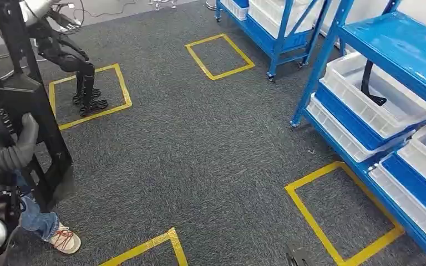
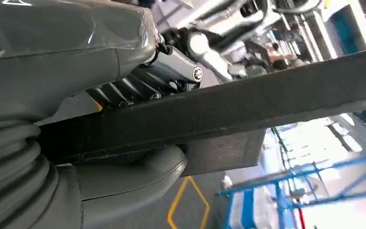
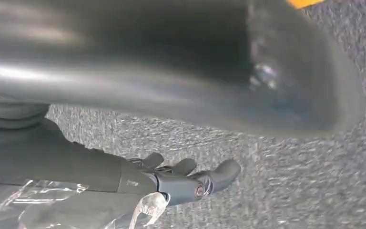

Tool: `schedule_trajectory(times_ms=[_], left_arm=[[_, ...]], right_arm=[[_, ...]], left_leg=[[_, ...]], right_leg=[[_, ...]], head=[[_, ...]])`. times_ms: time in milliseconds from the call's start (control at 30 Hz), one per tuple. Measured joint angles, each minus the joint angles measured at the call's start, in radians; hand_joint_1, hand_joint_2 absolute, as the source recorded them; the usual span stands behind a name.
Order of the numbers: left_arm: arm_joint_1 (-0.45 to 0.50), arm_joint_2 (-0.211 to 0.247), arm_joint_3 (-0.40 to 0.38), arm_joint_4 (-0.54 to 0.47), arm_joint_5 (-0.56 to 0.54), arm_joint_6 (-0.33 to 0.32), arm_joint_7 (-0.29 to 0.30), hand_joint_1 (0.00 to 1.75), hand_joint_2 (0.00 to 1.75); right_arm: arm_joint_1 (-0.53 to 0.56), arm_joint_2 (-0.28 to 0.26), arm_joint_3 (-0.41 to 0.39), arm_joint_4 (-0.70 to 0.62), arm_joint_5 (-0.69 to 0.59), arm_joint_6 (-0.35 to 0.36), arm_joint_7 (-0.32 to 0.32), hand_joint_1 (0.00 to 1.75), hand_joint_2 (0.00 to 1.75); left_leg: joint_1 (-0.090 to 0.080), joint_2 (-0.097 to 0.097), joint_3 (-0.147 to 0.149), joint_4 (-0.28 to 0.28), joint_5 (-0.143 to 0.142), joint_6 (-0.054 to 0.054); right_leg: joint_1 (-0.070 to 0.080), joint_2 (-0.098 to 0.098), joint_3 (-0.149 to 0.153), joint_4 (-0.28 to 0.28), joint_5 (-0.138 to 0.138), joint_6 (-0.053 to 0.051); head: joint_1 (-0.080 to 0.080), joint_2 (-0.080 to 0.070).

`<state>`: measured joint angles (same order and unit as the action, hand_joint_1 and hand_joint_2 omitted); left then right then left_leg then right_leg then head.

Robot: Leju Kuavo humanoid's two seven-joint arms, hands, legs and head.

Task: Take the parts from the cabinet and place them on the table.

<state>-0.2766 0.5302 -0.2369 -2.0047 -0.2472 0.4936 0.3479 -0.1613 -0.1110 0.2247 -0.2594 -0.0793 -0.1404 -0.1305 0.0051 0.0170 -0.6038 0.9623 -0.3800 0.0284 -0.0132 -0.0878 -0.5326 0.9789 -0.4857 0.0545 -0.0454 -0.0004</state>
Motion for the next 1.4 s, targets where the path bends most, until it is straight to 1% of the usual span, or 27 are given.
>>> schedule_trajectory(times_ms=[33, 67, 133, 167, 200, 267, 300, 333, 467, 500, 533, 567, 667, 700, 767, 800, 833, 967, 1000, 1067, 1133, 1200, 1233, 1300, 1333, 1367, 1400], left_arm=[[-0.006, 0.0, 0.001, 0.0, 0.0, 0.002, 0.001, 1.75, 1.75], [-0.007, 0.0, 0.0, 0.0, 0.0, 0.002, 0.0, 1.75, 1.75], [-0.003, -0.001, -0.002, 0.0, 0.001, 0.0, 0.001, 1.75, 1.75], [-0.001, -0.001, -0.003, 0.0, 0.002, 0.0, 0.002, 1.75, 1.75], [-0.001, -0.001, -0.004, 0.0, 0.002, 0.0, 0.002, 1.75, 1.75], [-0.001, -0.001, -0.004, 0.0, 0.002, 0.0, 0.002, 1.75, 1.75], [-0.001, -0.001, -0.004, 0.0, 0.002, 0.0, 0.002, 1.75, 1.75], [-0.002, -0.001, -0.004, 0.0, 0.002, 0.0, 0.001, 1.75, 1.75], [0.002, -0.001, -0.003, 0.0, 0.003, 0.0, 0.002, 1.75, 1.75], [0.005, 0.0, -0.003, 0.0, 0.003, 0.0, 0.002, 1.75, 1.75], [0.001, 0.002, 0.0, 0.0, 0.003, 0.001, 0.002, 1.75, 1.75], [-0.004, 0.002, 0.0, 0.0, 0.003, 0.001, 0.002, 1.75, 1.75], [0.0, 0.002, -0.001, 0.001, 0.005, 0.0, 0.003, 1.75, 1.75], [0.001, 0.002, -0.001, 0.002, 0.007, 0.0, 0.002, 1.75, 1.75], [-0.002, 0.002, 0.0, 0.002, 0.008, 0.0, 0.002, 1.75, 1.75], [-0.004, 0.002, 0.0, 0.002, 0.01, 0.0, 0.002, 1.75, 1.75], [-0.007, 0.002, 0.001, 0.002, 0.011, 0.0, 0.002, 1.75, 1.75], [-0.012, 0.003, 0.001, 0.002, 0.012, -0.001, 0.002, 1.75, 1.75], [-0.012, 0.006, 0.002, 0.001, 0.012, 0.0, 0.002, 1.75, 1.75], [-0.017, 0.008, 0.002, 0.002, 0.011, 0.0, 0.002, 1.75, 1.75], [-0.015, 0.007, -0.001, 0.002, 0.011, -0.002, 0.002, 1.75, 1.75], [-0.014, 0.007, -0.001, 0.002, 0.012, -0.003, 0.003, 1.75, 1.75], [-0.014, 0.007, -0.001, 0.002, 0.012, -0.004, 0.003, 1.75, 1.75], [-0.014, 0.007, -0.001, 0.002, 0.012, -0.004, 0.003, 1.75, 1.75], [-0.014, 0.007, -0.001, 0.002, 0.012, -0.004, 0.003, 1.75, 1.75], [-0.015, 0.007, 0.0, 0.002, 0.012, -0.004, 0.003, 1.75, 1.75], [-0.017, 0.007, 0.0, 0.002, 0.013, -0.005, 0.003, 1.75, 1.75]], right_arm=[[0.0, 0.001, 0.0, 0.0, 0.0, 0.0, -0.001, 0.0, 0.0], [0.001, 0.0, 0.0, 0.0, -0.002, 0.0, -0.001, 0.0, 0.0], [0.003, -0.001, 0.0, 0.0, -0.003, 0.0, 0.0, 0.0, 0.0], [0.006, -0.001, 0.0, 0.0, -0.003, 0.0, 0.0, 0.0, 0.0], [0.007, -0.001, 0.0, 0.0, -0.003, 0.0, 0.0, 0.0, 0.0], [0.007, -0.002, 0.0, 0.0, -0.003, 0.0, 0.0, 0.0, 0.0], [0.007, -0.003, 0.0, 0.0, -0.003, 0.0, 0.0, 0.0, 0.0], [0.008, -0.004, 0.0, 0.0, -0.003, 0.0, 0.0, 0.0, 0.0], [0.003, -0.002, 0.0, 0.0, -0.003, 0.0, 0.0, 0.0, 0.0], [0.0, 0.001, 0.001, 0.0, -0.003, 0.0, 0.0, 0.0, 0.0], [0.001, -0.002, 0.001, 0.0, -0.003, 0.0, 0.0, 0.0, 0.0], [0.002, -0.002, 0.001, 0.0, -0.003, 0.0, 0.0, 0.0, 0.0], [0.003, -0.003, 0.001, 0.0, -0.002, 0.001, 0.0, 0.0, 0.0], [0.003, -0.003, 0.001, 0.0, -0.002, 0.003, 0.0, 0.0, 0.0], [0.001, -0.003, 0.002, 0.0, -0.001, 0.004, 0.0, 0.0, 0.0], [0.0, -0.003, 0.002, 0.0, 0.0, 0.004, 0.0, 0.0, 0.0], [0.0, -0.003, 0.004, -0.001, 0.0, 0.004, 0.0, 0.0, 0.0], [-0.004, 0.0, 0.01, -0.002, 0.001, 0.004, 0.0, 0.0, 0.0], [-0.003, 0.002, 0.011, -0.003, 0.002, 0.005, 0.001, 0.0, 0.0], [-0.003, 0.002, 0.012, -0.003, 0.002, 0.005, 0.0, 0.0, 0.0], [-0.001, 0.002, 0.013, -0.003, 0.002, 0.005, 0.001, 0.0, 0.0], [0.002, 0.002, 0.013, -0.003, -0.001, 0.005, 0.002, 0.0, 0.0], [0.002, 0.002, 0.014, -0.003, -0.002, 0.005, 0.002, 0.0, 0.0], [0.002, 0.002, 0.014, -0.003, -0.003, 0.004, 0.002, 0.0, 0.0], [0.002, 0.002, 0.014, -0.003, -0.003, 0.004, 0.001, 0.0, 0.0], [0.005, 0.002, 0.014, -0.003, -0.004, 0.004, 0.001, 0.0, 0.0], [0.005, 0.001, 0.014, -0.003, -0.005, 0.004, 0.001, 0.0, 0.0]], left_leg=[[0.0, -0.012, 0.0, -0.001, 0.0, 0.009], [0.0, -0.021, 0.0, 0.0, 0.001, 0.015], [-0.001, -0.047, 0.0, 0.0, 0.001, 0.016], [-0.003, -0.062, 0.0, 0.0, 0.001, 0.016], [-0.002, -0.078, 0.001, 0.001, 0.001, 0.016], [-0.001, -0.109, 0.005, 0.001, 0.0, 0.015], [0.001, -0.122, 0.006, 0.002, 0.0, 0.014], [-0.001, -0.134, 0.0, 0.003, 0.0, 0.009], [0.012, -0.19, -0.018, 0.0, 0.012, -0.019], [0.014, -0.171, -0.026, 0.006, 0.005, -0.02], [0.004, -0.1, -0.039, 0.041, -0.017, -0.028], [0.005, -0.063, -0.067, 0.104, -0.049, -0.034], [0.012, -0.028, -0.179, 0.327, -0.124, -0.043], [0.012, -0.025, -0.179, 0.323, -0.113, -0.044], [0.011, -0.013, -0.098, 0.172, -0.042, -0.04], [0.006, 0.022, -0.037, 0.068, -0.005, -0.034], [-0.004, 0.08, -0.004, -0.001, -0.006, -0.023], [-0.014, 0.029, -0.006, 0.0, 0.003, -0.007], [-0.005, 0.015, 0.001, -0.009, 0.01, 0.004], [-0.001, -0.007, 0.004, -0.011, 0.013, 0.014], [-0.002, -0.033, 0.003, -0.011, 0.011, 0.019], [-0.002, -0.064, 0.004, -0.01, 0.011, 0.019], [-0.001, -0.081, 0.005, -0.01, 0.01, 0.019], [0.003, -0.113, 0.008, -0.007, 0.008, 0.015], [0.004, -0.125, 0.005, -0.005, 0.005, 0.011], [-0.001, -0.137, -0.004, 0.002, 0.005, 0.005], [0.0, -0.145, -0.009, 0.005, 0.006, 0.003]], right_leg=[[-0.001, 0.049, -0.019, 0.047, -0.033, -0.002], [-0.002, 0.07, -0.054, 0.12, -0.072, -0.003], [0.002, 0.084, -0.139, 0.284, -0.133, -0.002], [0.002, 0.084, -0.164, 0.323, -0.132, -0.001], [0.002, 0.085, -0.164, 0.307, -0.107, -0.002], [0.001, 0.096, -0.106, 0.158, -0.011, -0.008], [-0.002, 0.136, -0.067, 0.063, 0.039, -0.011], [-0.009, 0.213, -0.046, 0.016, 0.043, -0.015], [-0.001, 0.159, -0.044, 0.001, 0.045, -0.024], [-0.009, 0.14, -0.039, -0.005, 0.049, -0.031], [-0.008, 0.125, -0.034, -0.008, 0.047, -0.036], [-0.005, 0.112, -0.032, -0.008, 0.045, -0.042], [0.0, 0.067, -0.03, -0.007, 0.042, -0.044], [0.0, 0.053, -0.03, -0.007, 0.04, -0.043], [0.002, 0.025, -0.026, -0.007, 0.036, -0.04], [0.002, 0.014, -0.021, -0.007, 0.033, -0.037], [0.006, 0.004, -0.016, -0.007, 0.03, -0.033], [0.01, -0.041, -0.006, -0.014, 0.022, -0.016], [0.011, -0.042, -0.006, -0.005, 0.011, -0.008], [0.003, 0.055, -0.041, 0.087, -0.045, -0.007], [0.004, 0.083, -0.121, 0.249, -0.119, -0.006], [0.003, 0.085, -0.169, 0.326, -0.126, -0.004], [0.002, 0.087, -0.159, 0.286, -0.091, -0.004], [-0.006, 0.107, -0.084, 0.104, 0.014, -0.003], [-0.013, 0.16, -0.052, 0.024, 0.05, -0.002], [-0.019, 0.214, -0.043, 0.001, 0.04, -0.003], [-0.022, 0.204, -0.045, -0.002, 0.04, -0.004]], head=[[0.0, 0.0], [0.001, 0.0], [0.002, 0.0], [0.002, 0.0], [0.002, 0.0], [0.002, 0.0], [0.002, 0.0], [0.002, 0.0], [0.002, 0.0], [0.002, 0.0], [-0.003, 0.0], [-0.005, 0.0], [-0.005, 0.0], [-0.005, 0.0], [-0.005, 0.0], [-0.005, 0.0], [-0.005, 0.0], [-0.002, 0.0], [-0.002, 0.0], [0.0, 0.0], [0.001, 0.0], [0.001, 0.0], [0.001, 0.0], [0.001, 0.0], [0.001, 0.0], [0.001, 0.0], [0.0, 0.0]])
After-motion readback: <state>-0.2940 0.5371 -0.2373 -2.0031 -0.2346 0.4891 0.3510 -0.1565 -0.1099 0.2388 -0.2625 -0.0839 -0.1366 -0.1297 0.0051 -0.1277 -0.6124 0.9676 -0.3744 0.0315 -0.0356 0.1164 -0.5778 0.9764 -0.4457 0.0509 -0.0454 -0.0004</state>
